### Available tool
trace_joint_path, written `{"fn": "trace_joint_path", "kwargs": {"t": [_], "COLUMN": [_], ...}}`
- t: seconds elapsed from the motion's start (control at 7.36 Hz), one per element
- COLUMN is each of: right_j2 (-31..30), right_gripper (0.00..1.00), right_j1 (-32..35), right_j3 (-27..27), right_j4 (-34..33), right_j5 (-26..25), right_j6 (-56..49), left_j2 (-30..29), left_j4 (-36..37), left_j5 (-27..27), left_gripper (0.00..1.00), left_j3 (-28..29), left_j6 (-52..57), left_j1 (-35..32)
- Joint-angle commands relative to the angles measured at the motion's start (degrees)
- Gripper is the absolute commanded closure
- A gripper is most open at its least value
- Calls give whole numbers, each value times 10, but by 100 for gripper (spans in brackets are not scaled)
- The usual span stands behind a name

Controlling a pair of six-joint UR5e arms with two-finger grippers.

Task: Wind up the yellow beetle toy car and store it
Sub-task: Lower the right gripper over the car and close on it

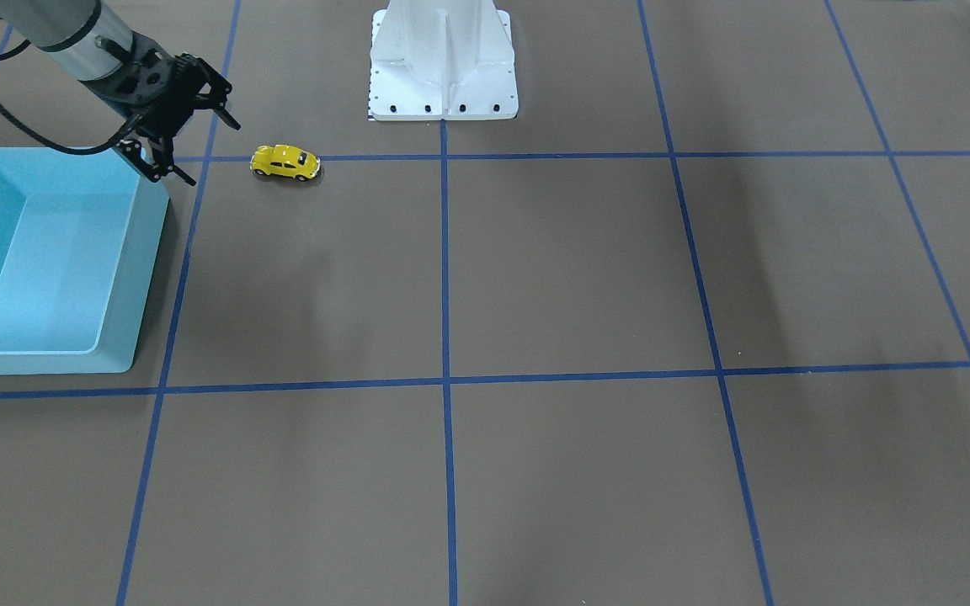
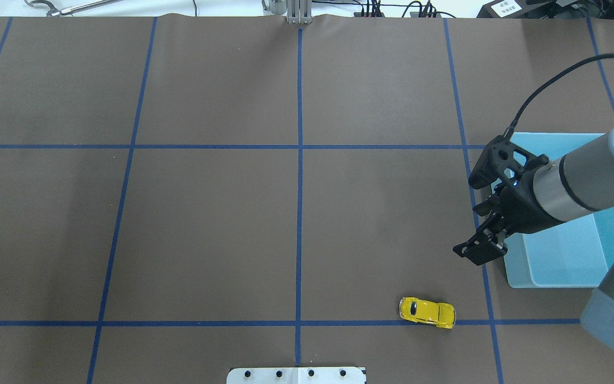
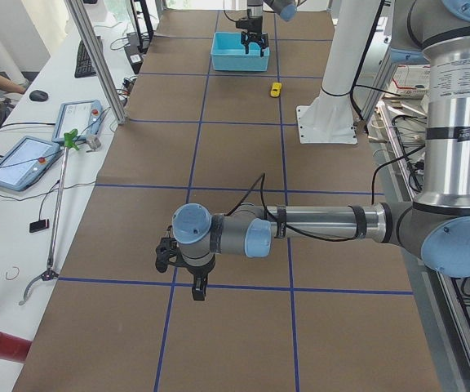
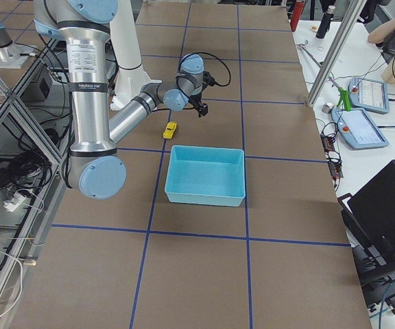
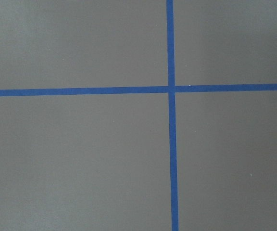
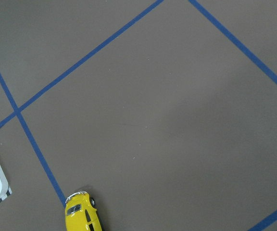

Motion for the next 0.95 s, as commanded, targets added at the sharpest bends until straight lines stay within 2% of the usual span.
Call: {"fn": "trace_joint_path", "kwargs": {"t": [0.0,0.14,0.41,0.54,0.81], "right_j2": [-12,-19,-33,-46,-52], "right_gripper": [1,1,1,1,2], "right_j1": [-122,-159,-217,-260,-277], "right_j3": [10,10,10,9,1], "right_j4": [0,-1,-1,-2,-3], "right_j5": [-137,-177,-213,-260,-279], "right_j6": [24,24,24,24,23], "left_j2": [7,11,11,16,-1], "left_j4": [3,2,8,9,67], "left_j5": [-3,-3,-4,-27,-45], "left_gripper": [0,0,0,0,0], "left_j3": [1,-6,8,7,-5], "left_j6": [4,4,3,3,3], "left_j1": [-1,-2,1,-1,1]}}
